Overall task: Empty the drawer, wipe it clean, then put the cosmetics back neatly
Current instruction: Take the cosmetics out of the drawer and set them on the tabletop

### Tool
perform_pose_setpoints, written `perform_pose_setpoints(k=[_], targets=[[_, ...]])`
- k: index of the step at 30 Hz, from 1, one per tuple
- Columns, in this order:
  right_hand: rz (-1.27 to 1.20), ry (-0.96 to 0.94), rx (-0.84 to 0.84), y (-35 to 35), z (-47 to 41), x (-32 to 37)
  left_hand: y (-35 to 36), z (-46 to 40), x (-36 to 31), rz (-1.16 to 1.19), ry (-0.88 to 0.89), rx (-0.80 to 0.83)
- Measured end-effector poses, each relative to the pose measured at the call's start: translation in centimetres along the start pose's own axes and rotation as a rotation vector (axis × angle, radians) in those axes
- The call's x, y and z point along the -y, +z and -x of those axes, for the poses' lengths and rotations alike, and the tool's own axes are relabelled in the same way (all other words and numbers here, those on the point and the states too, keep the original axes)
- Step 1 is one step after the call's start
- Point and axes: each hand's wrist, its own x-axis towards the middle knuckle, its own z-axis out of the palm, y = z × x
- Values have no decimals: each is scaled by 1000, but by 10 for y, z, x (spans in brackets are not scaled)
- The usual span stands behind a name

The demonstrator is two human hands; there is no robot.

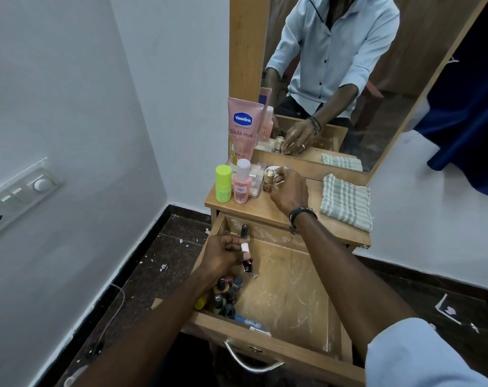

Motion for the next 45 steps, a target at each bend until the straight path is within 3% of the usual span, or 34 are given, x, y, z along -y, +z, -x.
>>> perform_pose_setpoints(k=[16, 19, 23, 25, 31, 35, 41, 45], targets=[[-113, -10, -5, -18, 26, -24, 2, 9, -12, 121, 72, -26], [-128, -37, 203, -33, 46, -28, 10, 9, -20, 103, 103, -23], [-180, -75, 669, -47, 57, -33, 24, 9, -31, 154, 150, -64], [-177, -102, 752, -45, 57, -33, 29, 11, -38, 196, 151, -80], [-86, -199, 672, -41, 55, -25, 33, 7, -48, 201, 165, -39], [-90, -157, 634, -41, 51, -20, 35, 5, -54, 193, 199, -202], [-198, -44, 161, -27, 37, -6, 18, 0, -37, 1, 251, -422], [-208, 16, 77, -11, 26, 0, 9, 5, -27, -144, 270, -388]])
